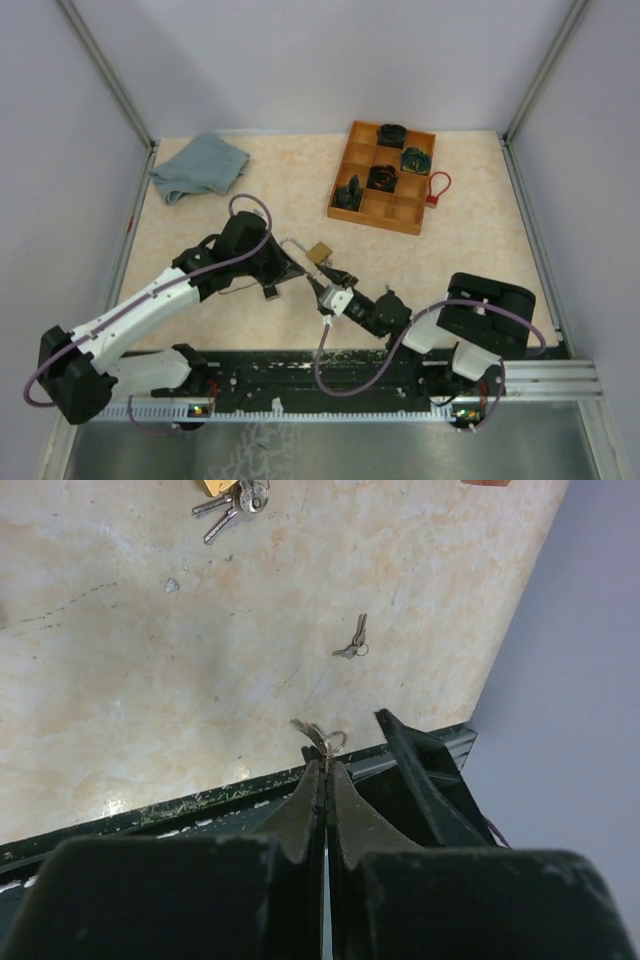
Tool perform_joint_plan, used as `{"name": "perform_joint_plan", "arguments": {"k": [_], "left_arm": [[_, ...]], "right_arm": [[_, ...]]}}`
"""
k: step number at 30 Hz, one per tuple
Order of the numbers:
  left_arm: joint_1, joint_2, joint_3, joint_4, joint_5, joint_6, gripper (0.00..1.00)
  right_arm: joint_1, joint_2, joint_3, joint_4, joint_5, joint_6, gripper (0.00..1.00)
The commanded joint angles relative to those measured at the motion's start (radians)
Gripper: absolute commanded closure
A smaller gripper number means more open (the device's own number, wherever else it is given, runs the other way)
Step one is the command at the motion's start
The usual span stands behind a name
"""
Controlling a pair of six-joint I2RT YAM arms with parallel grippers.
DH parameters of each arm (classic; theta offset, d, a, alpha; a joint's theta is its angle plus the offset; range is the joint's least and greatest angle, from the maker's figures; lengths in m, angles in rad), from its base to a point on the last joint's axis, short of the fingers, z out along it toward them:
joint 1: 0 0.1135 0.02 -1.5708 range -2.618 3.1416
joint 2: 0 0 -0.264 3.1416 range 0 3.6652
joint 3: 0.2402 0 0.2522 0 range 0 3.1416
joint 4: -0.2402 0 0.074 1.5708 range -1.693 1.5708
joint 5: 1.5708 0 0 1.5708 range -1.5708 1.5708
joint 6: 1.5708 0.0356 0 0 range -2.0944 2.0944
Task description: Unlock with the key
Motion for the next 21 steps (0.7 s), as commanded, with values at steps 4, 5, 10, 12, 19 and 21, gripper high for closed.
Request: {"name": "perform_joint_plan", "arguments": {"k": [4, 5, 10, 12, 19, 21], "left_arm": [[-0.004, -0.03, -0.017, 0.001, -0.02, -0.028, 1.0], [-0.004, -0.031, -0.017, 0.002, -0.018, -0.03, 1.0], [-0.004, -0.039, -0.022, 0.007, -0.016, -0.041, 1.0], [-0.005, -0.041, -0.023, 0.008, -0.015, -0.045, 1.0], [-0.003, -0.037, -0.033, 0.025, -0.001, -0.055, 1.0], [-0.004, -0.036, -0.033, 0.029, 0.005, -0.057, 1.0]], "right_arm": [[0.007, -0.097, 0.008, 0.073, -0.013, 0.039, 0.57], [0.008, -0.098, 0.012, 0.061, -0.016, 0.038, 0.57], [0.007, -0.092, 0.026, 0.014, -0.033, 0.032, 0.64], [0.008, -0.083, 0.028, 0.014, -0.03, 0.024, 0.67], [0.006, -0.059, 0.054, -0.012, -0.043, 0.007, 0.72], [0.006, -0.056, 0.062, -0.031, -0.045, 0.005, 0.73]]}}
